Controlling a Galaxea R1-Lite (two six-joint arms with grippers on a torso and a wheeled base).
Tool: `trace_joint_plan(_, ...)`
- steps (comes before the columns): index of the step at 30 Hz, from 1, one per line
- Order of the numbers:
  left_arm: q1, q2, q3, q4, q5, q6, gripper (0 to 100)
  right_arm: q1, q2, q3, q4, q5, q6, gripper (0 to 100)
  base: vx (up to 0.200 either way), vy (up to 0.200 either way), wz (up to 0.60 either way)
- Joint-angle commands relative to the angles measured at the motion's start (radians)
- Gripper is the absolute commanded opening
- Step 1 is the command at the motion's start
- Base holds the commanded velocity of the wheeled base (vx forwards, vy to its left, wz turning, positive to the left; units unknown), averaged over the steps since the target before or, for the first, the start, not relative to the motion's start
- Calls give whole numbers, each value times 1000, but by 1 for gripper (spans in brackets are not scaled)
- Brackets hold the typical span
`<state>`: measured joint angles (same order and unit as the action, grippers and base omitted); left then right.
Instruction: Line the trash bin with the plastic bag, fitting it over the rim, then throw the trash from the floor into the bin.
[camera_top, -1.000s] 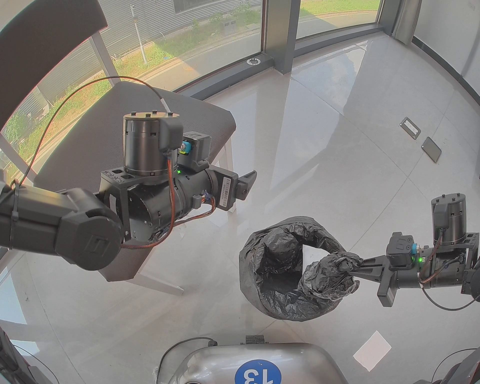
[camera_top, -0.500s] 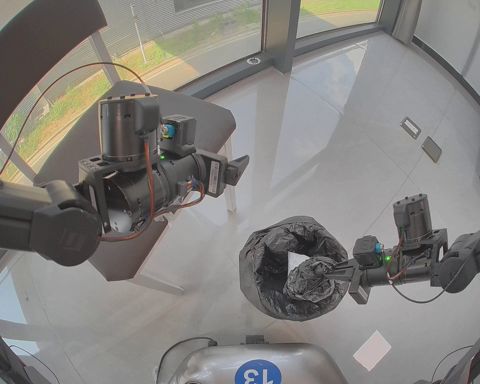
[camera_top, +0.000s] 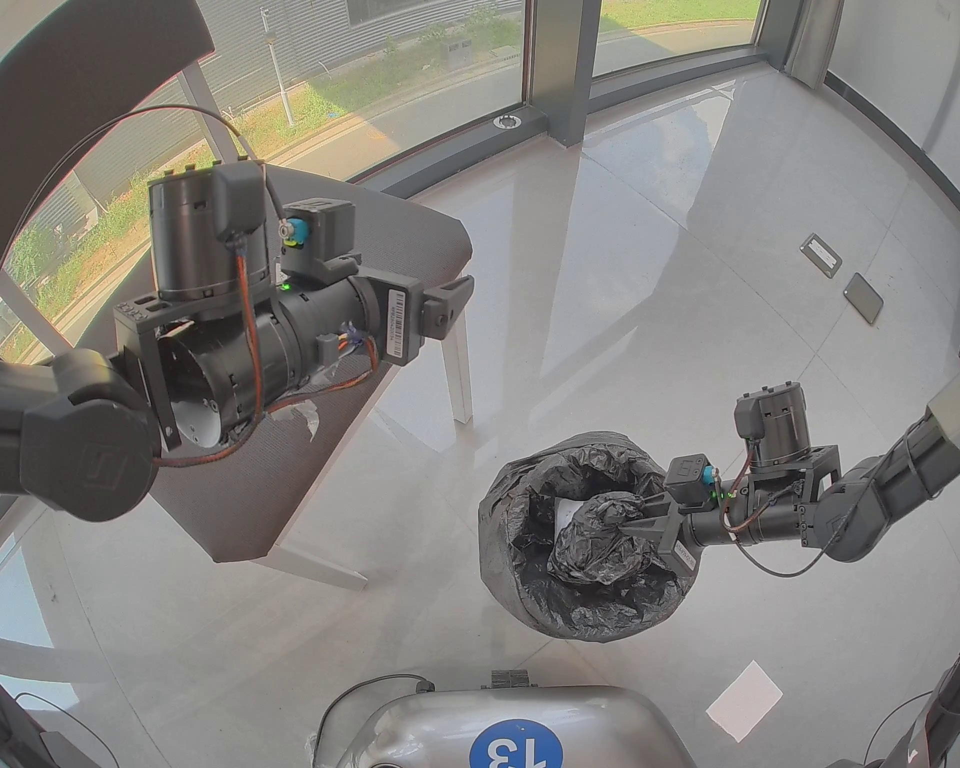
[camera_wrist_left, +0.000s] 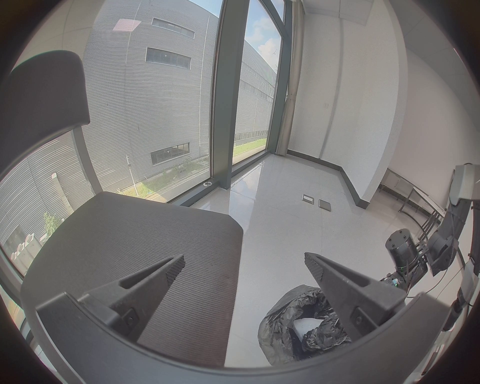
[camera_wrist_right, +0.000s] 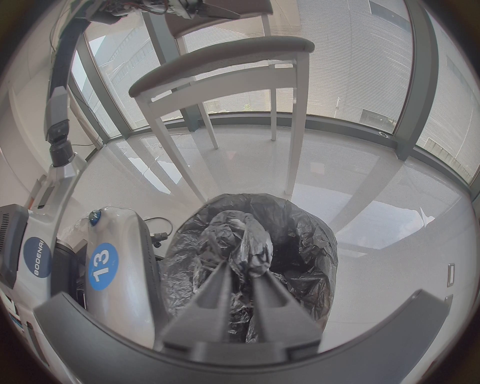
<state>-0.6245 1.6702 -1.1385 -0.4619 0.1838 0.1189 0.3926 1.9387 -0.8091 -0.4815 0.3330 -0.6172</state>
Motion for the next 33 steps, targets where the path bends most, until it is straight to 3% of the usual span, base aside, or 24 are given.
trace_joint_plan(1,17,-21,3,-1,-3,1,100,-12,66,-30,-2,1,-1,100,0,0,0)
trace_joint_plan(19,17,9,11,-1,-3,-5,100,-29,46,-5,0,-5,-4,100,0,0,0)
trace_joint_plan(33,31,17,14,-15,-3,-1,100,-49,213,-140,-3,-6,-10,100,0,0,0)
